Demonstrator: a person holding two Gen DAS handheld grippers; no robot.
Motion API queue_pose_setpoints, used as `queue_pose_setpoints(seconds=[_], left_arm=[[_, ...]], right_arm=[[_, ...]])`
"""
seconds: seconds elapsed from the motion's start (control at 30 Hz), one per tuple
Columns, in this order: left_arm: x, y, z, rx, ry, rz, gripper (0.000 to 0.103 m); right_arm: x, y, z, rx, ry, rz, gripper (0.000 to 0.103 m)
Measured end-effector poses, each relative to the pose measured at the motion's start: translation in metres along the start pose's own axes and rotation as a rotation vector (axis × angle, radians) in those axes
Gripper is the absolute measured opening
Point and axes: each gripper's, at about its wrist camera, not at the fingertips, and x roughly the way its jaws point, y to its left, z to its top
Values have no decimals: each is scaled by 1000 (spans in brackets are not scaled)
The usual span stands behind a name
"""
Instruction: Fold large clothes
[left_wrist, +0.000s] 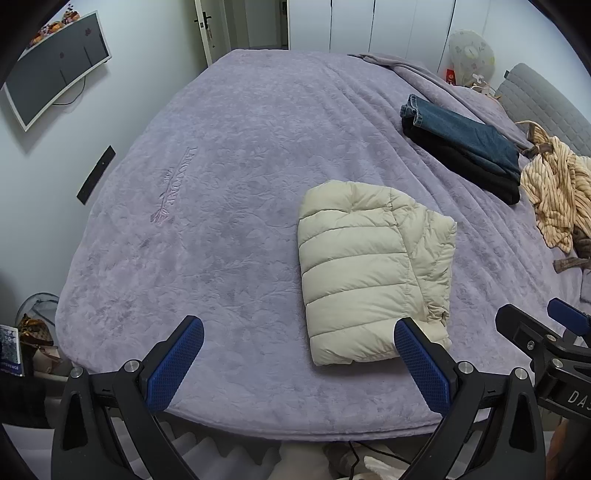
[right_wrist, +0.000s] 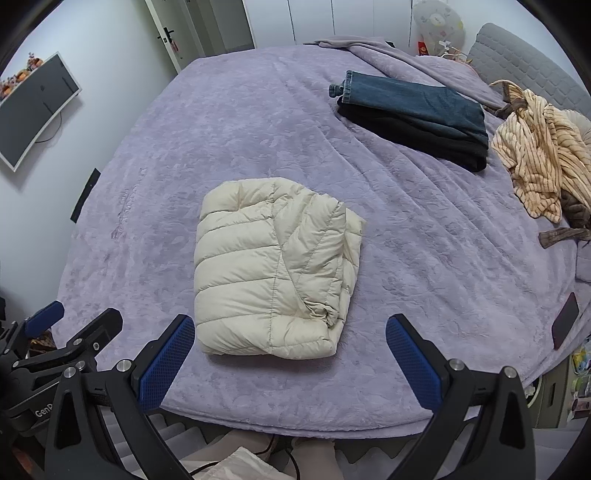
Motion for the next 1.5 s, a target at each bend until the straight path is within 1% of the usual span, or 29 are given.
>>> queue_pose_setpoints(seconds=[0.17,0.9,1.5], left_arm=[[0,0,1,1,1,0,103],[2,3,4,7,-9,2,103],[4,3,9,32,-2,-22,103]], right_arm=[[-1,-1,1,-5,-3,-12,103],[0,-1,1,-9,-2,-13,103],[1,0,1,-10,-1,-15,103]])
